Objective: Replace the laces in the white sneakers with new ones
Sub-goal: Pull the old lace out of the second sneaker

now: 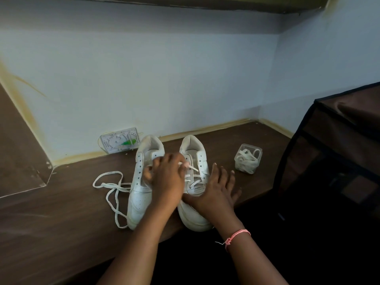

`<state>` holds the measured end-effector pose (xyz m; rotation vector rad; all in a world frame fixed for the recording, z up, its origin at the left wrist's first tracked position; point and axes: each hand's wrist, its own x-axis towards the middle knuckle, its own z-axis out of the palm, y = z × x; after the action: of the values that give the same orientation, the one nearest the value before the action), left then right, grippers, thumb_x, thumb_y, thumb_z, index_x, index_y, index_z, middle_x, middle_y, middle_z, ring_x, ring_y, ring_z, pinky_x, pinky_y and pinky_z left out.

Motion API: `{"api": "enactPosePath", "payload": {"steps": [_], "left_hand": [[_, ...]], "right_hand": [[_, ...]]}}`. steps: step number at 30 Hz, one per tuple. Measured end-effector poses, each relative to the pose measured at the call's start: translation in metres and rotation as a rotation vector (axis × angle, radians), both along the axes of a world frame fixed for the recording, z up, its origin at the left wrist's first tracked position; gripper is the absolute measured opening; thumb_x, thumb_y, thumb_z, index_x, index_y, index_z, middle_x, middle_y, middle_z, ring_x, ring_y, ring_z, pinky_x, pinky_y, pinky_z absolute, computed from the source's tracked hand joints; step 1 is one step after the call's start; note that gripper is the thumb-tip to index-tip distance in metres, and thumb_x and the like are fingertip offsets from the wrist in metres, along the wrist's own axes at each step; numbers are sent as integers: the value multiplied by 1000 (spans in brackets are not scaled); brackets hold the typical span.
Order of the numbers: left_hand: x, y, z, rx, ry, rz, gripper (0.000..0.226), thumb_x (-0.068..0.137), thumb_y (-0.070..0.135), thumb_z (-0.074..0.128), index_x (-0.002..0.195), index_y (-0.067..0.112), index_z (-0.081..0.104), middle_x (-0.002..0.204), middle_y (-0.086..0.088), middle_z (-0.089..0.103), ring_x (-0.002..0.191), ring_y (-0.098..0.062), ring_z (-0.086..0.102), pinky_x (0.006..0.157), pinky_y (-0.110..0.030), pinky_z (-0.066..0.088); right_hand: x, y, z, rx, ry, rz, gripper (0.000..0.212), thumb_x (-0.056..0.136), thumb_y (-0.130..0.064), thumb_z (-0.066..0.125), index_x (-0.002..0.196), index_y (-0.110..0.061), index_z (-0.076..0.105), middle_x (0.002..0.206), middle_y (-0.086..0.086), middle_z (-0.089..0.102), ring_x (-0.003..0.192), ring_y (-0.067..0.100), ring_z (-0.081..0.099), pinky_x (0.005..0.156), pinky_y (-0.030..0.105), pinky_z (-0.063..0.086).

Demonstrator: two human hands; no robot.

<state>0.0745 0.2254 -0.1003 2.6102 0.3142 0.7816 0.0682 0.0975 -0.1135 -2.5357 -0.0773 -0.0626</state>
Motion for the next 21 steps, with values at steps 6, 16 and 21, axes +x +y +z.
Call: {"api": "enactPosePath", "payload": {"steps": [6, 16, 21], "left_hand": [[-7, 44, 19, -252, -218, 429, 10, 91, 23, 56, 100, 21, 59, 115, -6, 57, 114, -32, 43, 91, -44, 26], [-8, -6, 10, 61, 67, -78, 57, 85, 2, 50, 116, 50, 54, 130, 25, 47, 125, -8, 34, 98, -37, 12], [-2, -3, 8, 80, 101, -162, 51, 96, 14, 45, 129, 52, 43, 141, 23, 37, 132, -12, 29, 100, -39, 11]], "right_hand": [[-1, 0, 3, -5, 16, -17, 135, 60, -75, 70, 152, -19, -12, 161, 4, -5, 147, 31, -15, 115, 63, 1], [-5, 2, 7, -54, -202, 43, 95, 73, -69, 64, 146, -27, 23, 157, 3, 12, 147, 29, -6, 113, 62, 7], [0, -1, 11, -57, -432, 39, 23, 89, -31, 63, 112, -29, 64, 144, -1, 42, 145, 28, 9, 111, 60, 12]]}}
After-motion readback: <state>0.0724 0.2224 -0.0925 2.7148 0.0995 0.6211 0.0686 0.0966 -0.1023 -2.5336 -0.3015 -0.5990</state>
